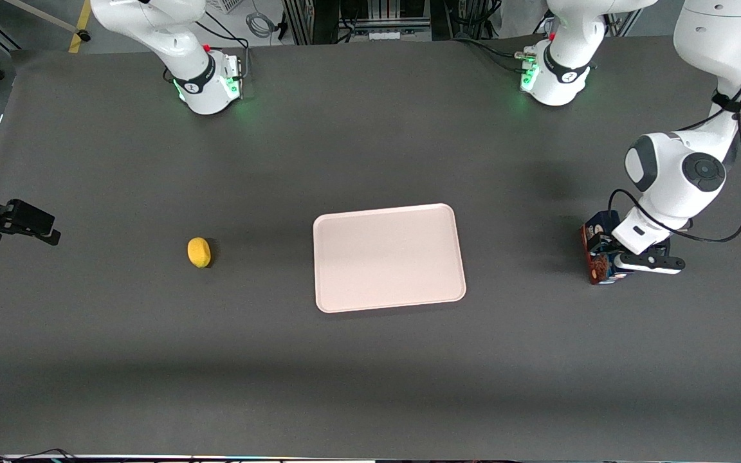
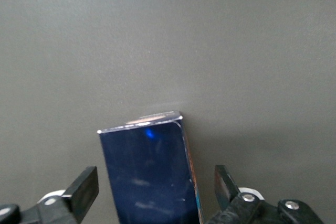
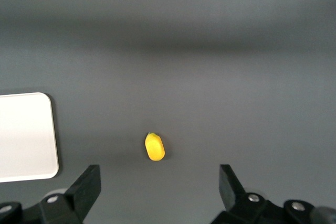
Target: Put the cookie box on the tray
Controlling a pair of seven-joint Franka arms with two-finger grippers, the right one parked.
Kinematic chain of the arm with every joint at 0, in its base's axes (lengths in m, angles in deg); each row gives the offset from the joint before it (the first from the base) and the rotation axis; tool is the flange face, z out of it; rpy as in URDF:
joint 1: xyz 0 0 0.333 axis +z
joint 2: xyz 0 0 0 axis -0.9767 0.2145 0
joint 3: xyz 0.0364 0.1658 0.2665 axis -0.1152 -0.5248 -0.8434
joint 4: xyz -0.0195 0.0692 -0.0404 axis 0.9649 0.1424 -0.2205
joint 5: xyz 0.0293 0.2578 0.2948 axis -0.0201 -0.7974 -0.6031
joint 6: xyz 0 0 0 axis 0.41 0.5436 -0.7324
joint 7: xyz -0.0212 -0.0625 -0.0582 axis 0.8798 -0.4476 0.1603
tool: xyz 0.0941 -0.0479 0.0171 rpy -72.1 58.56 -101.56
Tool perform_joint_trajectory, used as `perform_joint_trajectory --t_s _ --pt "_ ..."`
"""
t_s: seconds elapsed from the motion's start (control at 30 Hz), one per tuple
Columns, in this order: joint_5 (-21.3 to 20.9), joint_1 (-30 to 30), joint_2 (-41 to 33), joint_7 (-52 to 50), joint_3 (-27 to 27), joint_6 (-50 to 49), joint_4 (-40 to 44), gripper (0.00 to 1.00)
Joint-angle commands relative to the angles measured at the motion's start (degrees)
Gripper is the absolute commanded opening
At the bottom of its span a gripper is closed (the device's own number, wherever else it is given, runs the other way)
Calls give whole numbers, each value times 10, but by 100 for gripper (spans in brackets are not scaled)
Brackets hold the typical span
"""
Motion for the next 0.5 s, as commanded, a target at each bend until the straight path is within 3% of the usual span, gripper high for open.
perform_joint_trajectory --t_s 0.0,0.33,0.47 --pt "3 -1 -3 -7 0 2 -3 98" --pt "3 -1 -10 -7 0 -12 -4 73" --pt "3 -1 -10 -7 0 -15 -3 53"
